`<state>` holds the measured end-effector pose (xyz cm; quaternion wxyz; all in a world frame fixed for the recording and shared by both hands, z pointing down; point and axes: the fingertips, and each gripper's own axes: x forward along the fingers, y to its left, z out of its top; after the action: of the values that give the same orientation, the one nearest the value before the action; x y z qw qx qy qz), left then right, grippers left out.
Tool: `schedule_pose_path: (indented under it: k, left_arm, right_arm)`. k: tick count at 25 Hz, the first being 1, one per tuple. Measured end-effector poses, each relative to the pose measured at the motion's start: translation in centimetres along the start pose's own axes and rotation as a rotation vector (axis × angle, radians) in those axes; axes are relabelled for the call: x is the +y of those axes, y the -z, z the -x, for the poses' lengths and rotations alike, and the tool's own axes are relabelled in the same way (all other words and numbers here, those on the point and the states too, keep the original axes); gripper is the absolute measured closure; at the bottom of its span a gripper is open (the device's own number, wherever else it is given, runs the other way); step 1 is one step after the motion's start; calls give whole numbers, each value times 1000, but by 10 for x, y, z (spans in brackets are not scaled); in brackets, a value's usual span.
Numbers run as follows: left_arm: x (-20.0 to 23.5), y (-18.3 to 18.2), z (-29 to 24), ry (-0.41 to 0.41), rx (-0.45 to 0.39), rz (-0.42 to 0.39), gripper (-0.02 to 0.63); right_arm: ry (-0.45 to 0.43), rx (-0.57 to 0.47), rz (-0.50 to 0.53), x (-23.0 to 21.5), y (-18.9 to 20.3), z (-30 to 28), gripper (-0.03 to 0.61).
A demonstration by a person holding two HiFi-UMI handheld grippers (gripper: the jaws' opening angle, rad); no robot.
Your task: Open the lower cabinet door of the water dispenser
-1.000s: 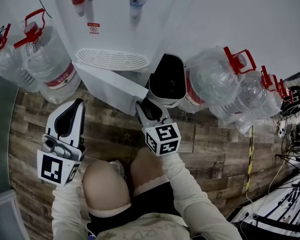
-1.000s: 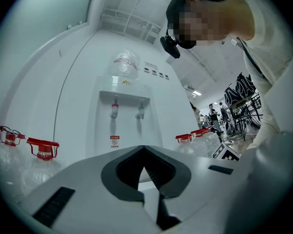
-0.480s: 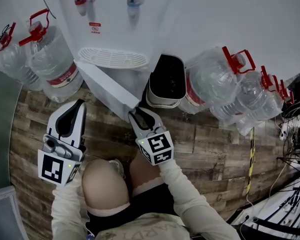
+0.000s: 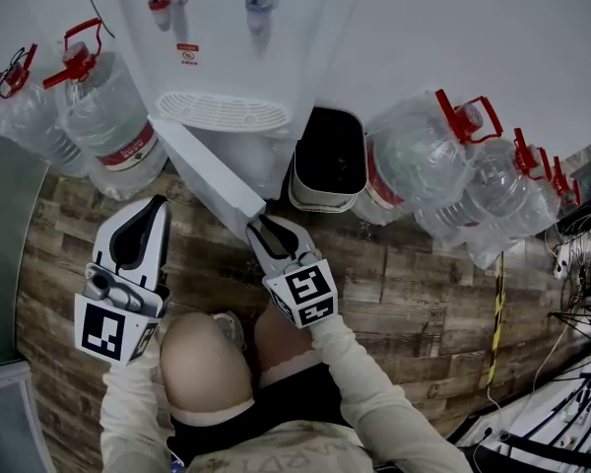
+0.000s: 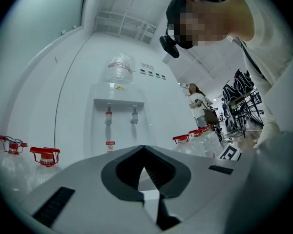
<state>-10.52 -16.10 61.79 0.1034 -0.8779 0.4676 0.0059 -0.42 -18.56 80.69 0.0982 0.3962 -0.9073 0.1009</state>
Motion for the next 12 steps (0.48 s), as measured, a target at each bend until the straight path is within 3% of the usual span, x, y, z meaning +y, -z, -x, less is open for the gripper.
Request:
schedule_pose_path:
  k: [6,12]
  left_arm:
    - [-3,-4,1,-4,3,-12,611]
    - [-3,-4,1,-6,4,-14,611]
  right_arm:
    - [46,-63,8,-11,-21,14,569]
    - [83,-138,13,-30,-54,30,569]
